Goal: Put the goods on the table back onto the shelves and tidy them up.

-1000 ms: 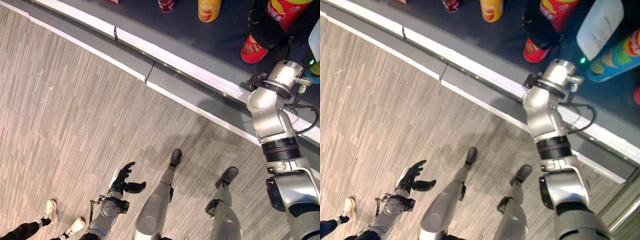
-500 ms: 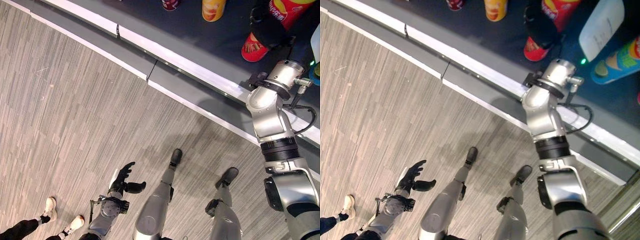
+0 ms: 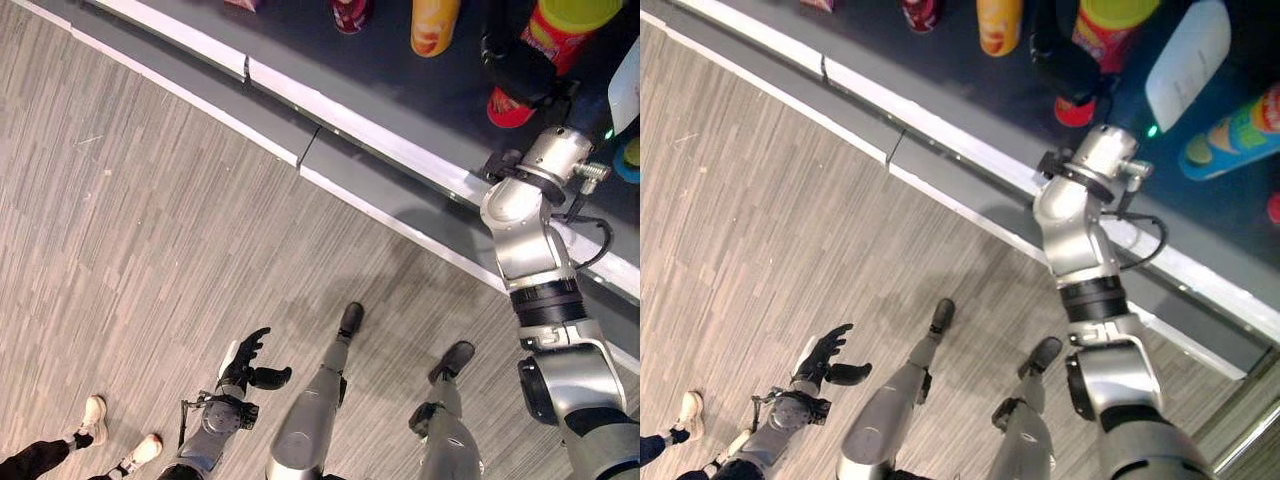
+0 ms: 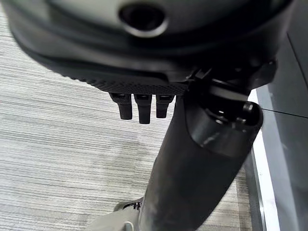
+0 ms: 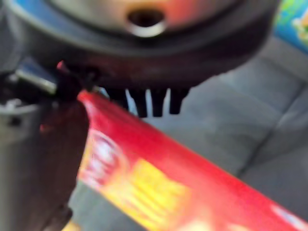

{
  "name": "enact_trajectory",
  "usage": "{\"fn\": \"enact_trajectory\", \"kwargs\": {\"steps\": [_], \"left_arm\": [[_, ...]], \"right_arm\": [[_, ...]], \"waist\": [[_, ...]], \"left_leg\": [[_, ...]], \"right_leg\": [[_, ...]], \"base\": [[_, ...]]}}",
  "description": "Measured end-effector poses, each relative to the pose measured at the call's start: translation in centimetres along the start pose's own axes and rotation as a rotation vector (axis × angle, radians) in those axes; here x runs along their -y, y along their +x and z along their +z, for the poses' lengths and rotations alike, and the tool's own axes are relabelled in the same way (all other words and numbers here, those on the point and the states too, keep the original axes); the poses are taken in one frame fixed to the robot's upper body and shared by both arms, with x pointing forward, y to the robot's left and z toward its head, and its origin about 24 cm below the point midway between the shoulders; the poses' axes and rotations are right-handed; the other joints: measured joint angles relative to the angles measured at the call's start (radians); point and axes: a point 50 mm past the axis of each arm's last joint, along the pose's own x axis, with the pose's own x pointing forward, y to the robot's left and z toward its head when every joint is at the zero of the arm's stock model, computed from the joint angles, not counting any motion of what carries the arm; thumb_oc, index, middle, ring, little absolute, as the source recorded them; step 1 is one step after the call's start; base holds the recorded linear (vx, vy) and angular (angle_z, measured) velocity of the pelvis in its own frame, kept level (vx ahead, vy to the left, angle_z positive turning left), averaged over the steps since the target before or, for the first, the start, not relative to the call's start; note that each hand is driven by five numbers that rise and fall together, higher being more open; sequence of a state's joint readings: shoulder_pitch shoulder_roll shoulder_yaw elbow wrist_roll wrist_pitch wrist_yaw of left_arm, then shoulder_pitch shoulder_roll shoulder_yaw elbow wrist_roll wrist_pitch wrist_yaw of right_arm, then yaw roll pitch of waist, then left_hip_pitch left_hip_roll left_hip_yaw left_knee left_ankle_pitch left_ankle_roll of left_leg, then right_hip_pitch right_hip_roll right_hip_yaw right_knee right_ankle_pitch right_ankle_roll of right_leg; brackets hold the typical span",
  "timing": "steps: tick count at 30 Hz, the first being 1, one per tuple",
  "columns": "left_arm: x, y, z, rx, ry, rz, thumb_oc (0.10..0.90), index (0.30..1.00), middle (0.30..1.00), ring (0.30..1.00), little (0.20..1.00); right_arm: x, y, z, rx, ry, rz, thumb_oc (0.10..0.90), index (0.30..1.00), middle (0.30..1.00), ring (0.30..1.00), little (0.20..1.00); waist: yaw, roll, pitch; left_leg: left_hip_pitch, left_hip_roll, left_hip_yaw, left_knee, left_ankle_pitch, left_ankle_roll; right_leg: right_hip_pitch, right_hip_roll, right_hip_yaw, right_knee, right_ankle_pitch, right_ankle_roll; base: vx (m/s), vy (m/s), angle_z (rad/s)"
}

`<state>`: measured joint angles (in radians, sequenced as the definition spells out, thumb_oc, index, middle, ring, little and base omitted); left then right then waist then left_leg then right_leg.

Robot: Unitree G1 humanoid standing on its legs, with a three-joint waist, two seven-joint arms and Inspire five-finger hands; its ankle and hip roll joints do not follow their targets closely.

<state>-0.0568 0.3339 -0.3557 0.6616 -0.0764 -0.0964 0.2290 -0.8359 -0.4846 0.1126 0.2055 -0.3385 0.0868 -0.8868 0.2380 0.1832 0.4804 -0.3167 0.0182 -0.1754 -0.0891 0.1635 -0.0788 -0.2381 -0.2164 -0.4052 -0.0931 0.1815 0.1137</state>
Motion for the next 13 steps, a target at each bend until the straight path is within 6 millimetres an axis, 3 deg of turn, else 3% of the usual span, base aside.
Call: {"fn": "enact_trajectory", "kwargs": {"steps": [3,4,5,8,10,12,13], "left_arm": [[-0.2,0.0,-0.8,-0.05,0.0,0.01,0.8,0.9,0.9,0.9,0.9],[-0.5,-0.1,-1.7,-0.097,0.003,0.022,0.8,0.9,0.9,0.9,0.9],[-0.6,-0.1,-2.0,-0.114,0.003,0.026,0.8,0.9,0.9,0.9,0.9],[-1.2,-0.8,-4.0,-0.201,-0.002,0.044,0.8,0.9,0.9,0.9,0.9],[-1.4,-1.7,-6.1,-0.294,-0.001,0.059,0.8,0.9,0.9,0.9,0.9],[-1.3,-2.6,-7.5,-0.35,0.004,0.055,0.8,0.9,0.9,0.9,0.9],[-1.3,-3.6,-9.2,-0.43,-0.025,0.054,0.8,0.9,0.9,0.9,0.9]], "right_arm": [[0.2,-2.3,1.3,0.032,0.123,0.076,0.8,0.9,0.9,0.9,0.9],[-0.4,-4.3,1.4,0.005,0.181,0.153,0.8,0.9,0.9,0.9,0.9],[-0.6,-5.1,1.1,-0.012,0.187,0.188,0.8,0.9,0.9,0.9,0.9],[0.0,-10.3,-1.4,-0.157,0.179,0.359,0.8,0.9,0.9,0.9,0.9],[1.4,-14.0,-3.2,-0.278,0.187,0.48,0.8,0.9,0.9,0.9,0.9],[2.4,-16.4,-4.6,-0.394,0.221,0.572,0.8,0.9,0.9,0.9,0.9],[4.0,-19.6,-5.9,-0.603,0.372,0.698,0.8,0.9,0.9,0.9,0.9]], "waist": [[-0.027,-0.042,-0.013],[-0.045,-0.091,-0.036],[-0.05,-0.115,-0.048],[-0.095,-0.209,-0.105],[-0.127,-0.249,-0.166],[-0.157,-0.263,-0.218],[-0.175,-0.265,-0.255]], "left_leg": [[0.025,0.002,0.01,0.0,-0.001,0.0],[0.037,0.003,0.03,0.0,-0.001,0.0],[0.045,0.003,0.037,0.0,-0.001,-0.001],[0.114,0.012,0.087,-0.001,-0.037,-0.006],[0.145,0.016,0.109,-0.001,-0.049,0.001],[0.157,0.018,0.125,-0.001,-0.055,0.002],[0.191,0.02,0.157,-0.001,-0.063,0.011]], "right_leg": [[0.019,0.001,0.003,0.0,0.0,0.0],[0.02,0.001,0.021,0.0,0.0,0.0],[0.023,0.0,0.029,0.0,-0.001,0.001],[0.067,0.0,0.061,0.0,-0.018,0.014],[0.089,0.003,0.081,-0.001,-0.032,0.012],[0.091,0.003,0.092,0.0,-0.032,0.013],[0.107,0.003,0.115,0.0,-0.023,0.013]], "base": [[0.06,0.002,-0.1],[0.1,-0.001,-0.29],[0.09,0.005,-0.35],[0.1,0.011,-0.32],[0.08,0.024,-0.35],[0.09,0.048,-0.35],[0.08,0.016,-0.44]]}}
